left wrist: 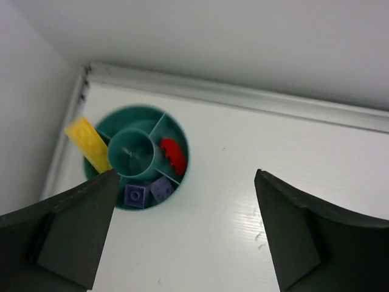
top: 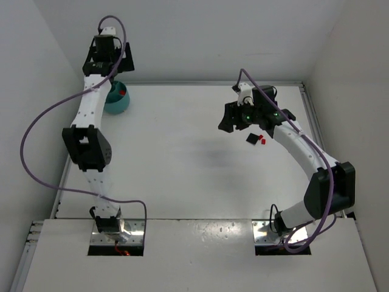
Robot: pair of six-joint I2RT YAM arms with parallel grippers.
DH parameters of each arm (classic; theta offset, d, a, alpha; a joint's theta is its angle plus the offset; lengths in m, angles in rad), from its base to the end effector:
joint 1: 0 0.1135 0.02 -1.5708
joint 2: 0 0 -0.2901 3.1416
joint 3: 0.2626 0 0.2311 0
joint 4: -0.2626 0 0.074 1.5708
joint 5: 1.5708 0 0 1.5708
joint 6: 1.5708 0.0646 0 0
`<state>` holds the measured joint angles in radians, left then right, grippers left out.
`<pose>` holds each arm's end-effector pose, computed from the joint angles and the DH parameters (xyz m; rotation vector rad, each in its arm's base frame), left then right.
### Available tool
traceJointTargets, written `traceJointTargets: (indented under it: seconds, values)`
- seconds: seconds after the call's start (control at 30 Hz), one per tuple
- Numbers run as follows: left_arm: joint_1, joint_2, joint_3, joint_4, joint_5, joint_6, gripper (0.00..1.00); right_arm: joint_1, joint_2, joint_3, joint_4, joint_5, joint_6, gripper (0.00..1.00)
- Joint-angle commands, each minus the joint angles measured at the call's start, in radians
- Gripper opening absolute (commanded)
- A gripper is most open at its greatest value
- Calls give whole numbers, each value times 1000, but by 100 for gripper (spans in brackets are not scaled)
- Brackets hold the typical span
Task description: Sort the legos into containers by color
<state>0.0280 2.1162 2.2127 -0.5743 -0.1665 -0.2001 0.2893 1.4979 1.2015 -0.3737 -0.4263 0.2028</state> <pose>0.5086 0.0250 0.3794 -0.3349 2.0144 0.0629 0.3124 0.1209 0.3125 -0.3342 2.2493 0.7411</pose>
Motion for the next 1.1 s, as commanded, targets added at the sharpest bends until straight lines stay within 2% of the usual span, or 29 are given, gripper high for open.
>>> traceJointTargets:
  seconds: [0.0, 0.07, 0.13, 0.2, 0.23, 0.33, 0.4, 0.5, 0.57, 0.8, 1.07]
  values:
    - [-161, -336, -118, 189, -16, 209, 100, -7, -41, -11, 35, 61, -55, 66]
    - [-229, -468, -238, 220, 7, 234, 100, -7, -41, -11, 22, 122, -69, 66]
    - [-240, -524, -272, 202, 103, 206, 100, -7, -22, 7, -14, 199, -103, 64]
    - [-249, -550, -272, 112, 200, 140, 100, -19, -1, 17, -76, 251, -147, 60]
    - [-261, -564, -300, 97, 214, 117, 100, -38, 8, 4, -94, 312, -148, 54]
    - [-315, -668, -483, 97, 292, 102, 90, -71, 9, -89, -114, 404, -201, 51]
    - [-341, -726, -588, 97, 333, 111, 90, -114, -10, -188, -55, 463, -230, 50]
    - [-341, -769, -703, 97, 459, 111, 85, -196, 1, -241, -31, 472, -290, 48]
    - [-341, -783, -735, 108, 516, 111, 82, -251, 36, -263, -31, 462, -321, 45]
    - [-341, -792, -746, 117, 493, 100, 82, -346, 174, -240, 9, 462, -344, 37]
    - [-341, -774, -737, 126, 484, 80, 82, -346, 340, -109, -36, 385, -284, 37]
